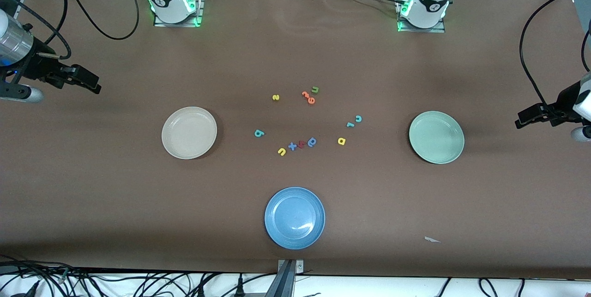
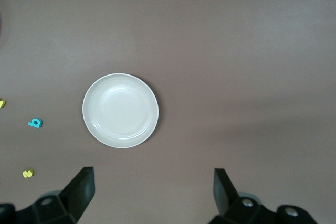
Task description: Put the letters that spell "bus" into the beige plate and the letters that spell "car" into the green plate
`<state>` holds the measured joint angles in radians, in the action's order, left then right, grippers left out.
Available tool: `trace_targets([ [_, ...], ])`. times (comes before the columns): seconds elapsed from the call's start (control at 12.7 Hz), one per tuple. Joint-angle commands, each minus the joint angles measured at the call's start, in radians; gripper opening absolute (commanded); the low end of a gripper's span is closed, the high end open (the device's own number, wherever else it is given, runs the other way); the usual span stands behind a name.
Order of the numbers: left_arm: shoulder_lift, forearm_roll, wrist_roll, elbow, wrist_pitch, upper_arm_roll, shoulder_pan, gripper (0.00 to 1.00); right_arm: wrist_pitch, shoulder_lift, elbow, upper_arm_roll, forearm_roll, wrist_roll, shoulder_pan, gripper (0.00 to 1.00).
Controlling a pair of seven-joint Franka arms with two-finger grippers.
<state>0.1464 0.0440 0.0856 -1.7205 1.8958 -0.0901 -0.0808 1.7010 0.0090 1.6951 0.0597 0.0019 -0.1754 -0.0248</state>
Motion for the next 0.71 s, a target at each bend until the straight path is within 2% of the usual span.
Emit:
trace_targets([
  [0.0,-0.013,0.014,0.0,0.004,-0.02,0.001,-0.016,1.0,-0.018,0.006,-0.022,0.006,-0.006,0.002,-0.004,1.0],
  [0.63,-0.011,0.014,0.002,0.005,-0.02,0.003,-0.016,1.0,-0.014,0.008,-0.029,0.006,-0.014,0.002,0.014,1.0],
])
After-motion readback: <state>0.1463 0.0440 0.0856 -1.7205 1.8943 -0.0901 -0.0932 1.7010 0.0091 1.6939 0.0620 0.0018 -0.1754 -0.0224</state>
